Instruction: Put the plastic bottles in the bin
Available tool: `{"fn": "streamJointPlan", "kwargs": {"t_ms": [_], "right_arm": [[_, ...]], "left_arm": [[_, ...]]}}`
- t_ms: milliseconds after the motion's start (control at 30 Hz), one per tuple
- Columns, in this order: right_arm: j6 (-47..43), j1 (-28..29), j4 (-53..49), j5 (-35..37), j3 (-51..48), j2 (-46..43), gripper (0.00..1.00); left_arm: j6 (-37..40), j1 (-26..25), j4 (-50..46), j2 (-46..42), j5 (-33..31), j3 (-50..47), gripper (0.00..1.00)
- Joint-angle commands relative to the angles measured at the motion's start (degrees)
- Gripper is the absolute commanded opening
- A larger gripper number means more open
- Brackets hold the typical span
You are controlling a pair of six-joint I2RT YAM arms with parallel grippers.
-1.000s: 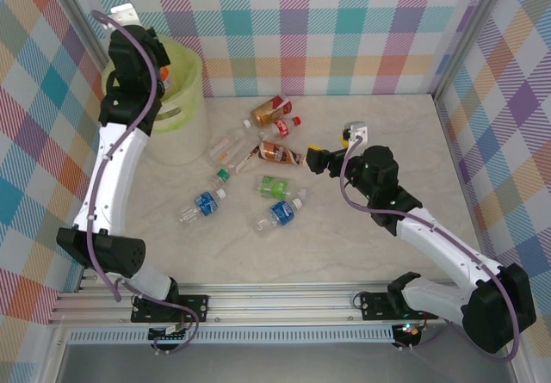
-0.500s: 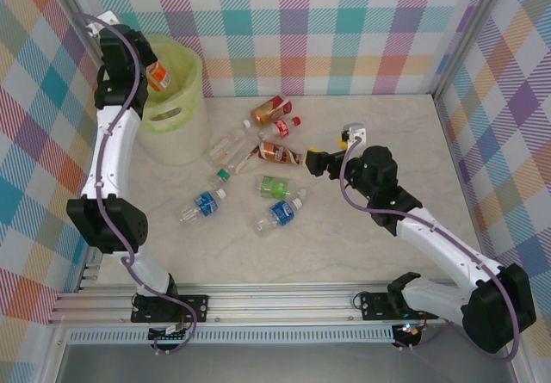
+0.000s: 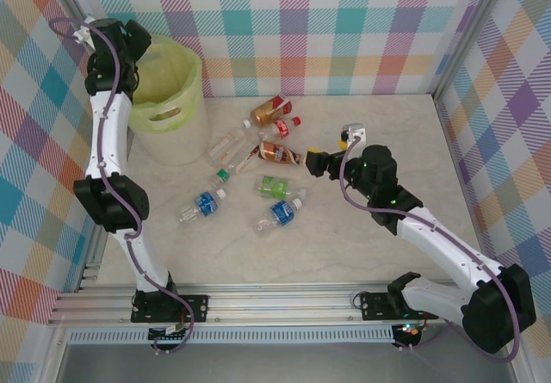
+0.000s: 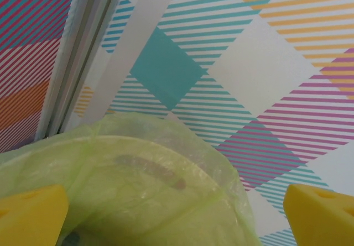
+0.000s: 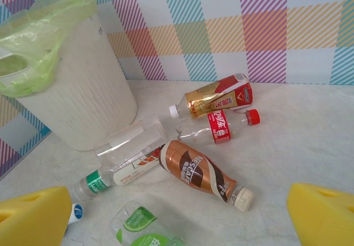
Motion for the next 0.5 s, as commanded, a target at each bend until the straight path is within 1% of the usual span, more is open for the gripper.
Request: {"fn": "streamJointPlan", "kwargs": {"t_ms": [0,100,200,367,467], "right_arm": [[0.3,0.2,0.0,-0.7,1.9,-0.5,1.00],[0.2,0.1,-0.3,-1.0,2.1,-0.5,1.00],[0.2,0.2,-0.4,-1.6,1.9,-0.4,1.00],[0.8,0.1,0.1,-2.3,2.1,0.8,1.00],[0.9,0.1,0.3,-2.2,2.4,1.7,1.00]], "left_arm": [[1.1,0.4,-3.7,-1.3,1.9,2.5,1.00],[3.9,0.3,-6.1,-3.1,1.9,2.4,1.00],[5.6,0.4,-6.5,-6.5,3.2,-0.8,1.00],[6.6,0.4,-1.3,-14.1,7.2,-11.3,1.00],[5.0,0.4,2.0,-19.1,8.7,-18.0,1.00]]}}
